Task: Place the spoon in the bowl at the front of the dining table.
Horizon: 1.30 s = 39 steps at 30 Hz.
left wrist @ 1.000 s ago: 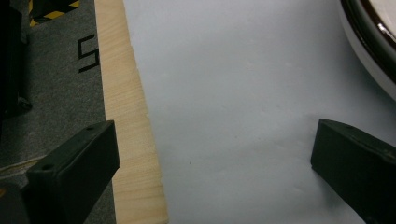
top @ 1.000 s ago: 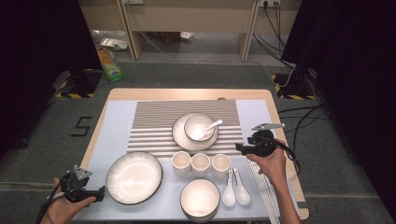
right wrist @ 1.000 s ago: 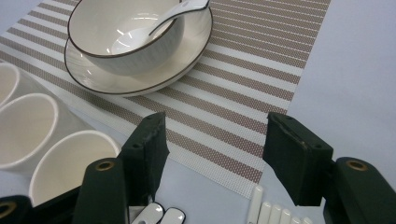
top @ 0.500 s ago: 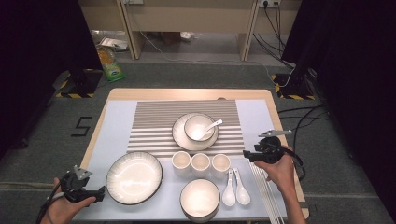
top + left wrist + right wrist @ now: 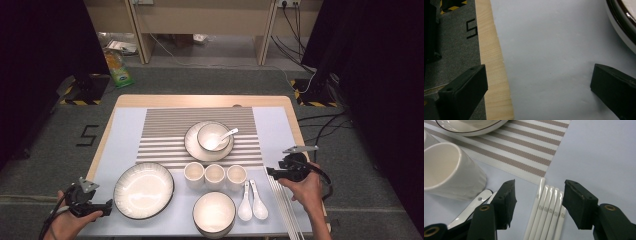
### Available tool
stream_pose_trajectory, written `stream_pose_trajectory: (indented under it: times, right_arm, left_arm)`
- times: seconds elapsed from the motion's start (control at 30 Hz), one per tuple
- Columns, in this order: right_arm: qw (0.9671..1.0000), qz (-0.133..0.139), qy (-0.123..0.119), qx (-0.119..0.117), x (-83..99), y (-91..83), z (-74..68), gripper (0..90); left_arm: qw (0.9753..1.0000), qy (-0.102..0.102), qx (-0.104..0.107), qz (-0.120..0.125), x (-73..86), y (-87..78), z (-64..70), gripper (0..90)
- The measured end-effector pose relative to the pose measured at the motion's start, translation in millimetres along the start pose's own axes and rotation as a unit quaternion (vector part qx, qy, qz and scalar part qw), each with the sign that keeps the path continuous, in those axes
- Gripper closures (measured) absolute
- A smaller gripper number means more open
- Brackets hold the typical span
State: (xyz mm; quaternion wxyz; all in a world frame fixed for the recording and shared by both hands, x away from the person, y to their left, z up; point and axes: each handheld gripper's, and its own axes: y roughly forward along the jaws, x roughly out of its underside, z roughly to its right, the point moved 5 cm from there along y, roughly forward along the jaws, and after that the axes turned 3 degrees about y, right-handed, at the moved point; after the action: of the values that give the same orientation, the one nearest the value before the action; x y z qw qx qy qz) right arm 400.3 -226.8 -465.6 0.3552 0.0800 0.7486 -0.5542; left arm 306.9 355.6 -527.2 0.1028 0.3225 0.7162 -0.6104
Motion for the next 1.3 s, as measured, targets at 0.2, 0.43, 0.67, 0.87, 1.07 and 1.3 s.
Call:
stream_pose_trajectory:
  times: [0.2,0.43,0.67,0.87,1.07,1.3]
  right_arm:
    - [1.0000,-0.009,0.000,0.003,7.9,-1.8,5.0,44.7]
    - [0.9998,-0.018,0.003,0.008,15.9,-6.8,10.2,45.3]
    - [0.9995,-0.029,0.004,0.010,27.6,-10.0,16.9,47.3]
    - [0.9990,-0.040,0.006,0.018,36.4,-9.4,23.6,48.6]
    - [0.9980,-0.058,0.002,0.023,44.4,-6.7,27.2,50.7]
    - [0.9978,-0.063,0.002,0.020,47.0,-6.7,26.2,51.8]
  left_arm:
    - [1.0000,0.000,0.000,0.000,0.0,0.0,-0.1,0.0]
    - [1.0000,0.000,0.000,0.000,0.0,0.0,0.0,0.0]
    - [1.0000,0.000,-0.001,0.000,-0.1,0.0,0.2,0.0]
    - [1.0000,0.000,-0.001,0.000,-0.1,0.0,0.1,0.1]
    - [1.0000,0.000,-0.002,0.000,-0.1,-0.1,0.3,0.0]
    - [1.0000,0.000,-0.001,0.000,0.0,0.0,0.1,0.0]
